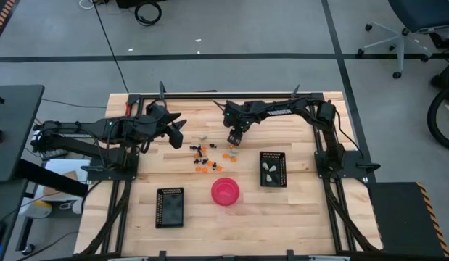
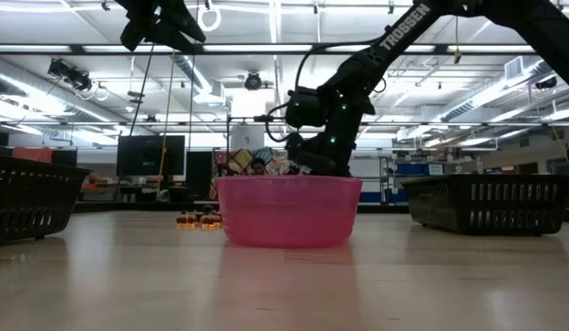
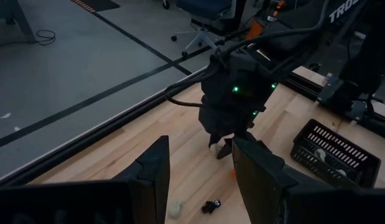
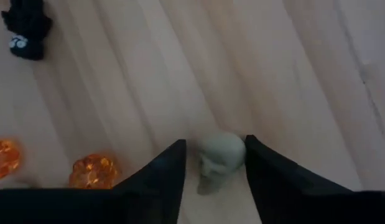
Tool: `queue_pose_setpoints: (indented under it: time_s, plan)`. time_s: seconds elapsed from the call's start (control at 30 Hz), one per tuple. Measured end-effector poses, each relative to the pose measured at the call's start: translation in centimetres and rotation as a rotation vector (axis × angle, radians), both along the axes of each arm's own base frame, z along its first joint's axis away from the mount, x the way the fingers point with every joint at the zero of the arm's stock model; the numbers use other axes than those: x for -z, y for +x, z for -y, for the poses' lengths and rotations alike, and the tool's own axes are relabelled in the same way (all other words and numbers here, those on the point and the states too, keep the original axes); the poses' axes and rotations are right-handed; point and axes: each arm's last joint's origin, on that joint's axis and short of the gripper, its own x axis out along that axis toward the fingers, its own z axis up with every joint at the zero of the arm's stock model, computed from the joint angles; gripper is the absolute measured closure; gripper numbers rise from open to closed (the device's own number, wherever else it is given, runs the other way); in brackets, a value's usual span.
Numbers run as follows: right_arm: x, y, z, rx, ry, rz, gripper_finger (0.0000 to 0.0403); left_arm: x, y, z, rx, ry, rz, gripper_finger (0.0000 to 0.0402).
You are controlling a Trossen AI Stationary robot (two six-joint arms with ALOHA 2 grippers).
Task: Sort Halloween decoration
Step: Put the white skull toy into the top black bin
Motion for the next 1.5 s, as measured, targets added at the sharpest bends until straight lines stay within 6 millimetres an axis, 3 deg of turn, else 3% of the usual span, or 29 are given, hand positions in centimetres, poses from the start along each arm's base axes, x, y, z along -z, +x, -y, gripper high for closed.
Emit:
queue_pose_setpoints:
  time_s: [0.23, 0.63, 0.9, 1.1, 1.3, 1.5]
  plan:
    - [-0.4, -0.3, -0.4, -0.089, 0.069, 0.014, 0.0309, 0.0, 0.0, 0.0, 0.000, 0.000, 0.000, 0.0253]
    - [-3.9, -1.6, -1.8, -0.196, 0.079, 0.025, 0.0321, 0.0, 0.0, 0.0, 0.000, 0.000, -0.001, 0.0253]
    - [-8.2, -4.0, -5.1, -0.292, 0.199, -0.016, 0.0321, 0.0, 0.0, 0.0, 0.000, 0.000, -0.001, 0.0253]
    - [-10.3, -7.0, -8.1, -0.331, 0.343, -0.176, 0.0321, 0.0, 0.0, 0.0, -0.001, 0.000, 0.000, 0.0253]
    - [-8.1, -8.6, -10.7, -0.337, 0.406, -0.283, 0.0319, 0.0, 0.0, 0.0, 0.000, 0.003, -0.002, 0.0253]
    - [-6.4, -9.0, -11.3, -0.247, 0.413, -0.315, 0.0283, 0.0, 0.0, 0.0, 0.000, 0.003, -0.003, 0.0253]
